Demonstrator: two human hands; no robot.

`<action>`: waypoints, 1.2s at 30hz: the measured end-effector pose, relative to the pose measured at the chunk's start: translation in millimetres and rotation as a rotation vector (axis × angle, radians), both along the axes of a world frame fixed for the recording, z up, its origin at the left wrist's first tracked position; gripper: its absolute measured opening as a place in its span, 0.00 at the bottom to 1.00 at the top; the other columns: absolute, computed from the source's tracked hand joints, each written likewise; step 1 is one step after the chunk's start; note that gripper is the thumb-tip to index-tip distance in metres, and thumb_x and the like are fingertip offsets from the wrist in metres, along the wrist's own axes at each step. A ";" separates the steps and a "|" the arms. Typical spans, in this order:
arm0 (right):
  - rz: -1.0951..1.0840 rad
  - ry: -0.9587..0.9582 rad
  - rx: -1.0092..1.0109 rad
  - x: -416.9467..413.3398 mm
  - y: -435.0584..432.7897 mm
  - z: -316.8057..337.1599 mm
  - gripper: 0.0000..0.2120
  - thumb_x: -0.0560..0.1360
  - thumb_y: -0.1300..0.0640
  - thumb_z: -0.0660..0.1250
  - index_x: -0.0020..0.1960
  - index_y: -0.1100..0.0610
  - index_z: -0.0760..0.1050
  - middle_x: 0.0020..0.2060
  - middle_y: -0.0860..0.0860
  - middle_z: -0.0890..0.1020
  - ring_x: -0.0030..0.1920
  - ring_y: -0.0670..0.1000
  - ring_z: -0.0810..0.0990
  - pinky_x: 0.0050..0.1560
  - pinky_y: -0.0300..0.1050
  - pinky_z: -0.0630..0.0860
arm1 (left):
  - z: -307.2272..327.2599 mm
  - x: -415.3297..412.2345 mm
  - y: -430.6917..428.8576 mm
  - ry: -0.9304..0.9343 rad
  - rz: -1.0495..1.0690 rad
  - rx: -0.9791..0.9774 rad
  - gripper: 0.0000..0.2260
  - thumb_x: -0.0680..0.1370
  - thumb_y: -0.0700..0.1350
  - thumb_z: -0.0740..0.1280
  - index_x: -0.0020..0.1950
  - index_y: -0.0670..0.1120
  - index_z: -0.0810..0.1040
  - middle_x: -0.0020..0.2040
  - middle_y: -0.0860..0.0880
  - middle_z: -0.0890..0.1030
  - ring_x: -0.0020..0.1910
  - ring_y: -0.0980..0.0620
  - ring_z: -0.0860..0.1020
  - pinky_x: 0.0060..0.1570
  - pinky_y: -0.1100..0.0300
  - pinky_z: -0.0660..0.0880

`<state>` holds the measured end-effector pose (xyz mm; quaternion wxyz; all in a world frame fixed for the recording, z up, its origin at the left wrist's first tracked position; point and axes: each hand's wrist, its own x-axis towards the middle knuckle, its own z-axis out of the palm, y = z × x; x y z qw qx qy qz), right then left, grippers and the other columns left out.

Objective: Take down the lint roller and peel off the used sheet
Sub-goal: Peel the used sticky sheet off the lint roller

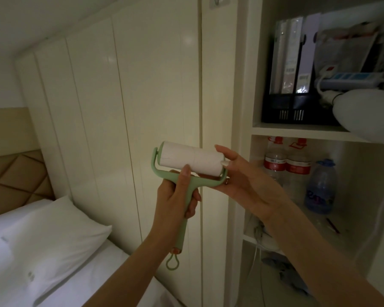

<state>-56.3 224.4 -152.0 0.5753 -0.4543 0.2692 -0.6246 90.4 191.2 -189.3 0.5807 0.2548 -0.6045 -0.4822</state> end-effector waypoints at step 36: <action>-0.929 0.604 -0.805 0.7 -9.6 -29.6 0.13 0.69 0.63 0.68 0.53 0.56 0.76 0.55 0.50 0.77 0.58 0.42 0.76 0.53 0.32 0.75 | 13.0 4.9 3.0 0.102 0.098 -0.097 0.15 0.69 0.54 0.63 0.51 0.47 0.73 0.32 0.49 0.81 0.22 0.56 0.77 0.21 0.65 0.74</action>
